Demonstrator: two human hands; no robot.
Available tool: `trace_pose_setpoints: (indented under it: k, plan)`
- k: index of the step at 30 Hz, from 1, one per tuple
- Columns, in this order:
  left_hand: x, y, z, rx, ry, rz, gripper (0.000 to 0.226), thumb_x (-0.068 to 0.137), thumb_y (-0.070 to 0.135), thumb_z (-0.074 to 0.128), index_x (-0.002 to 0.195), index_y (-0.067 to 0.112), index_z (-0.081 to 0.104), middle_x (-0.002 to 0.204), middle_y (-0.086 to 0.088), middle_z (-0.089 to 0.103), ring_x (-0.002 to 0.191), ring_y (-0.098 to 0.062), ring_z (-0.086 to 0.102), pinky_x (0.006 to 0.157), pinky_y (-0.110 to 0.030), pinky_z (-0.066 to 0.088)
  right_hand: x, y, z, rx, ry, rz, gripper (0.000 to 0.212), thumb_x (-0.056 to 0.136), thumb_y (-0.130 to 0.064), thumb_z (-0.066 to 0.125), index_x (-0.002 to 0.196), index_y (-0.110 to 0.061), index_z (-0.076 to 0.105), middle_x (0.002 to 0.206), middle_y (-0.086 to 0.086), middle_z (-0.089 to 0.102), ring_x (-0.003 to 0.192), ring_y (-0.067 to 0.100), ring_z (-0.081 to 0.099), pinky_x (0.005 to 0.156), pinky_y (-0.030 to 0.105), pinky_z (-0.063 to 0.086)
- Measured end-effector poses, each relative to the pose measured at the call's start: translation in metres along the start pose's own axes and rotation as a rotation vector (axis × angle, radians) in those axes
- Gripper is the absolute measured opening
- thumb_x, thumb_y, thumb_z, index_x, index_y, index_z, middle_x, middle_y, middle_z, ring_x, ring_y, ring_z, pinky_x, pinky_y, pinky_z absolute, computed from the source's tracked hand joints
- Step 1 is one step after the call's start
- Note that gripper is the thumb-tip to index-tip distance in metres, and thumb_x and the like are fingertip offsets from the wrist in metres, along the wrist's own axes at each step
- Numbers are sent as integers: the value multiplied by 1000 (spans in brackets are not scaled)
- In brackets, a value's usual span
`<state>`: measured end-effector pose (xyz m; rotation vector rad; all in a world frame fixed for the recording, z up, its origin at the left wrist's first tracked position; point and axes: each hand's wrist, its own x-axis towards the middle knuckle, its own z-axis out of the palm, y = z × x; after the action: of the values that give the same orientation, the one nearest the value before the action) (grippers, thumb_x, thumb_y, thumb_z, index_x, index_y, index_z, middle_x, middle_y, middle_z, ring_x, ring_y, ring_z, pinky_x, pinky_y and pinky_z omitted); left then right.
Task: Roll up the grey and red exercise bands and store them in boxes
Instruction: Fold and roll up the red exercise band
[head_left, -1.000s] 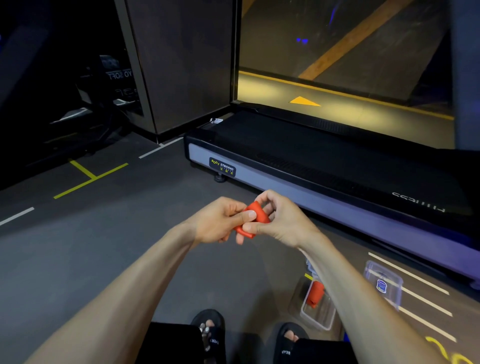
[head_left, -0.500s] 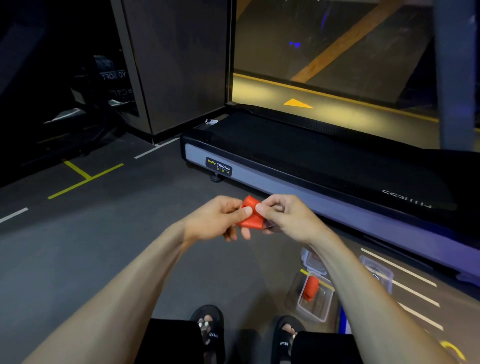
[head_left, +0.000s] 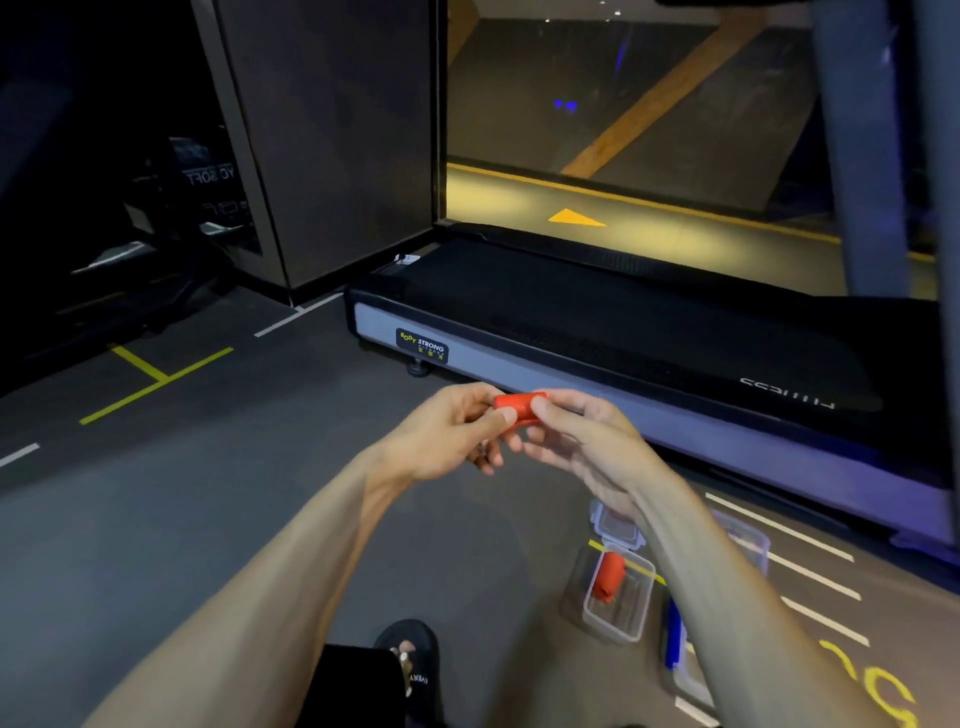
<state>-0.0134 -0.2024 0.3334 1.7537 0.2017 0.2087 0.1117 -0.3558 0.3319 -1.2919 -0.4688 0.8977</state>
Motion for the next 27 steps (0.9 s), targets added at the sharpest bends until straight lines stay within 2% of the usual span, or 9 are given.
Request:
trace_pose_setpoints:
  k: [3, 7, 11, 13, 15, 18, 21, 24, 27]
  plan:
    - [8, -1, 19, 40, 23, 38, 13, 102, 7, 57, 111, -3, 56, 85, -9, 71, 61, -19, 61, 61, -30, 55, -3, 4, -21, -35, 51, 6, 28, 95, -19, 68, 116, 0, 70, 89, 9, 69, 78, 12, 65, 77, 31, 60]
    - [18, 5, 42, 101, 100, 82, 17, 97, 4, 66, 109, -3, 56, 84, -12, 73, 61, -26, 62, 63, -35, 55, -6, -3, -36, 87, 97, 10, 21, 95, -17, 69, 110, -3, 71, 87, 8, 68, 71, 9, 63, 73, 29, 61]
    - [24, 8, 61, 236, 182, 112, 19, 93, 10, 72, 103, 7, 56, 82, -6, 76, 63, -28, 70, 64, -35, 58, -8, -7, -44, 156, 106, 15, 15, 96, -15, 68, 102, -3, 74, 87, 12, 73, 78, 16, 68, 85, 37, 62]
    - [28, 10, 70, 316, 218, 123, 19, 92, 11, 72, 101, 10, 55, 83, -2, 77, 63, -25, 73, 65, -35, 60, -7, -9, -46, 145, 145, 20, 18, 97, -16, 67, 108, -2, 74, 95, 15, 73, 85, 19, 67, 90, 41, 61]
    - [33, 13, 78, 390, 251, 131, 21, 91, 13, 74, 99, 14, 54, 81, 3, 77, 62, -20, 73, 66, -34, 61, -7, -11, -49, 162, 162, 43, 19, 98, -17, 66, 107, -2, 73, 91, 12, 72, 84, 20, 66, 95, 49, 58]
    - [41, 20, 81, 438, 264, 156, 24, 90, 14, 76, 98, 16, 53, 78, 4, 76, 62, -18, 72, 66, -33, 61, -6, -18, -54, 295, 83, 102, 20, 98, -22, 65, 102, -3, 72, 86, 9, 73, 80, 23, 69, 84, 50, 61]
    - [47, 29, 80, 422, 246, 178, 24, 91, 8, 74, 98, 14, 52, 79, 0, 76, 63, -24, 72, 63, -31, 59, -4, -20, -58, 412, -6, 127, 37, 96, -29, 68, 119, 0, 70, 102, 11, 72, 83, 22, 71, 77, 47, 61]
    - [48, 37, 78, 423, 232, 189, 26, 91, 6, 73, 96, 16, 49, 78, -3, 75, 62, -27, 71, 60, -32, 58, -4, -21, -59, 417, -43, 87, 34, 97, -28, 66, 117, -1, 70, 109, 11, 75, 82, 17, 73, 89, 46, 58]
    - [46, 39, 74, 481, 211, 192, 27, 92, 11, 73, 96, 17, 47, 79, -1, 76, 61, -25, 72, 64, -43, 62, -2, -20, -57, 367, 16, 40, 28, 98, -27, 66, 111, -2, 71, 104, 13, 77, 89, 21, 73, 98, 46, 57]
